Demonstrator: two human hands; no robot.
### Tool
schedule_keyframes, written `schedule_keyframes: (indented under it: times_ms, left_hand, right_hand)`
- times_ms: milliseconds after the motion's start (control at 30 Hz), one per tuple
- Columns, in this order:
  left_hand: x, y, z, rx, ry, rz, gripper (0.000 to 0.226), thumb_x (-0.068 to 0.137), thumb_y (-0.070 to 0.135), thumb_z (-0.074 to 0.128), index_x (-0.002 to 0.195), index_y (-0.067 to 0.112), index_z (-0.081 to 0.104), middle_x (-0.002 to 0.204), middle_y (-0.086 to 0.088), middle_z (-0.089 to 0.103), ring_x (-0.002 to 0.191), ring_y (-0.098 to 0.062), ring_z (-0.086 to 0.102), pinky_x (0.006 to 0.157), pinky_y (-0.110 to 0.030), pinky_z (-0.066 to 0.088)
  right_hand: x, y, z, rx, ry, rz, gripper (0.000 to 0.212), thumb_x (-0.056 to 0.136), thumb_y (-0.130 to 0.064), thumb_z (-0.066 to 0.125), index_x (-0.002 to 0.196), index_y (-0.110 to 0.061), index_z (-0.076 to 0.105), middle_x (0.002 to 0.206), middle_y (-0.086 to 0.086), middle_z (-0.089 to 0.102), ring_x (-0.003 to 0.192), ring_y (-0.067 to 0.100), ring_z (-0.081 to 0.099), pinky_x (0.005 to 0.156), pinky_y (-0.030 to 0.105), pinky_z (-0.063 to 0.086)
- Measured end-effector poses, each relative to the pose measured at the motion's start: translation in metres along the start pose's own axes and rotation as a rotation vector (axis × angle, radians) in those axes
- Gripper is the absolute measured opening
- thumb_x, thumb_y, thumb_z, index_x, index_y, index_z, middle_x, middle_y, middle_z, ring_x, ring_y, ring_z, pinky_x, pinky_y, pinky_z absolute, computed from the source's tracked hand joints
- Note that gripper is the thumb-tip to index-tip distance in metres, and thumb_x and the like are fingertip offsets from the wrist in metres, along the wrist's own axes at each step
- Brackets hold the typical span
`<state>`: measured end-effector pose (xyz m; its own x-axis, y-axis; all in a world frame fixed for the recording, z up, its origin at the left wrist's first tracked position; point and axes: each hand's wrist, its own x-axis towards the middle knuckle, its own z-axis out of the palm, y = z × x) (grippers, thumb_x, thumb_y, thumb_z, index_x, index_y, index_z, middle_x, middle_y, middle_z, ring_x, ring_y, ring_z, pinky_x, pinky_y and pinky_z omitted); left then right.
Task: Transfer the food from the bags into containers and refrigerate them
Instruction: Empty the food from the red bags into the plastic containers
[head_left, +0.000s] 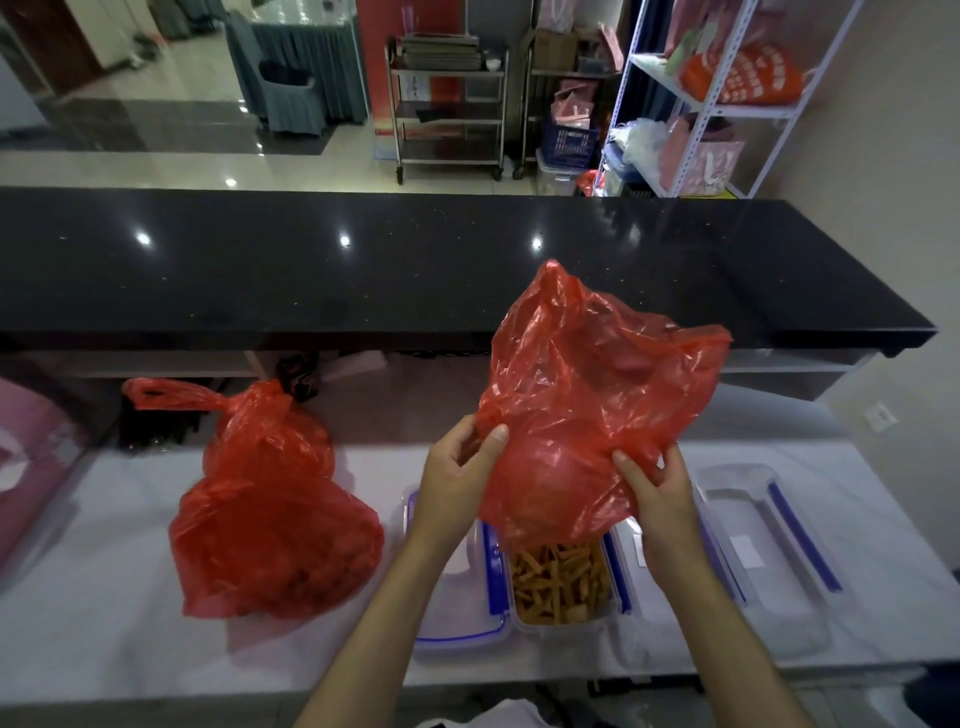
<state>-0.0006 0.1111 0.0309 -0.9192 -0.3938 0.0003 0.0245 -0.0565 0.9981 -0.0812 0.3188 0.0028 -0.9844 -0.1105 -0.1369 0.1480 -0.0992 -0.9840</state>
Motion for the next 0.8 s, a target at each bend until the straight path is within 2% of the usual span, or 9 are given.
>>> schedule_keyframes:
  times_ms: [167, 267, 300, 367, 400, 467, 533, 667, 800]
  left_hand:
    - [-0.008, -0.002, 0.015, -0.016, -0.206, -0.163, 0.067, 0.071, 0.062, 0.085, 0.130, 0.051, 0.056, 0.122, 0.013, 0.072, 0.107, -0.008, 0.074, 0.085, -0.034, 0.063]
    - [-0.010, -0.007, 0.022, 0.076, -0.256, -0.166, 0.074, 0.069, 0.057, 0.089, 0.130, 0.060, 0.050, 0.122, 0.022, 0.070, 0.110, 0.000, 0.070, 0.090, -0.029, 0.062]
    - [-0.010, -0.010, 0.023, 0.071, -0.258, -0.164, 0.075, 0.070, 0.051, 0.091, 0.133, 0.055, 0.051, 0.123, 0.019, 0.071, 0.111, -0.002, 0.070, 0.093, -0.030, 0.061]
    - [-0.008, -0.018, 0.022, 0.041, -0.238, -0.173, 0.073, 0.074, 0.038, 0.094, 0.135, 0.040, 0.055, 0.125, 0.009, 0.073, 0.113, -0.009, 0.071, 0.096, -0.035, 0.060]
    - [-0.007, -0.020, 0.021, 0.048, -0.217, -0.161, 0.066, 0.077, 0.031, 0.093, 0.133, 0.035, 0.057, 0.123, 0.006, 0.074, 0.113, -0.010, 0.072, 0.095, -0.033, 0.060]
    - [-0.003, -0.022, 0.014, 0.119, -0.172, -0.112, 0.054, 0.084, 0.011, 0.086, 0.126, 0.033, 0.059, 0.117, 0.006, 0.075, 0.108, -0.006, 0.072, 0.089, -0.027, 0.060]
    - [-0.001, -0.020, 0.006, 0.206, -0.153, -0.077, 0.057, 0.087, -0.005, 0.076, 0.123, 0.036, 0.059, 0.114, 0.006, 0.075, 0.105, -0.005, 0.072, 0.088, -0.028, 0.061]
    - [0.003, -0.018, -0.010, 0.423, -0.124, 0.012, 0.061, 0.091, -0.006, 0.066, 0.139, 0.030, 0.059, 0.115, 0.009, 0.075, 0.102, -0.002, 0.072, 0.092, -0.033, 0.062]
    - [0.006, -0.017, -0.026, 0.785, -0.049, 0.151, 0.078, 0.085, -0.001, 0.065, 0.149, 0.037, 0.043, 0.116, 0.002, 0.071, 0.102, -0.015, 0.069, 0.089, -0.039, 0.061]
  right_hand:
    - [-0.008, -0.003, 0.020, -0.007, -0.108, 0.028, 0.064, 0.086, -0.025, 0.080, 0.141, -0.037, 0.048, 0.120, 0.001, 0.074, 0.106, 0.025, 0.074, 0.090, 0.054, 0.060]
    - [-0.010, -0.018, 0.044, 0.069, -0.132, 0.127, 0.074, 0.075, -0.054, 0.083, 0.137, -0.026, 0.054, 0.114, 0.008, 0.075, 0.096, 0.026, 0.077, 0.080, 0.049, 0.064]
    - [-0.008, -0.021, 0.049, 0.153, -0.142, 0.211, 0.063, 0.083, -0.060, 0.072, 0.127, -0.016, 0.062, 0.105, 0.012, 0.077, 0.088, 0.025, 0.078, 0.073, 0.045, 0.065]
    - [-0.011, -0.019, 0.050, 0.197, -0.163, 0.264, 0.038, 0.105, -0.038, 0.048, 0.098, -0.008, 0.070, 0.082, 0.012, 0.078, 0.072, 0.022, 0.078, 0.056, 0.032, 0.062]
    - [-0.011, -0.019, 0.052, 0.122, -0.153, 0.264, 0.031, 0.107, -0.027, 0.047, 0.096, -0.011, 0.072, 0.082, 0.010, 0.077, 0.076, 0.022, 0.078, 0.056, 0.028, 0.061]
    - [-0.015, -0.017, 0.045, -0.066, -0.157, 0.146, 0.022, 0.105, -0.022, 0.053, 0.114, -0.016, 0.072, 0.098, 0.006, 0.079, 0.096, 0.024, 0.076, 0.071, 0.026, 0.060]
    - [-0.015, -0.011, 0.035, -0.119, -0.211, 0.107, 0.027, 0.105, -0.025, 0.051, 0.123, -0.018, 0.071, 0.109, 0.006, 0.078, 0.106, 0.026, 0.073, 0.085, 0.034, 0.058]
    - [-0.006, -0.013, 0.028, -0.017, -0.163, 0.152, 0.033, 0.101, -0.038, 0.055, 0.131, -0.025, 0.063, 0.120, 0.003, 0.074, 0.112, 0.023, 0.069, 0.087, 0.036, 0.056]
    - [-0.002, -0.019, 0.026, 0.039, -0.051, 0.131, 0.085, 0.081, -0.069, 0.067, 0.153, -0.046, 0.029, 0.150, -0.002, 0.050, 0.130, 0.022, 0.057, 0.101, 0.051, 0.053]
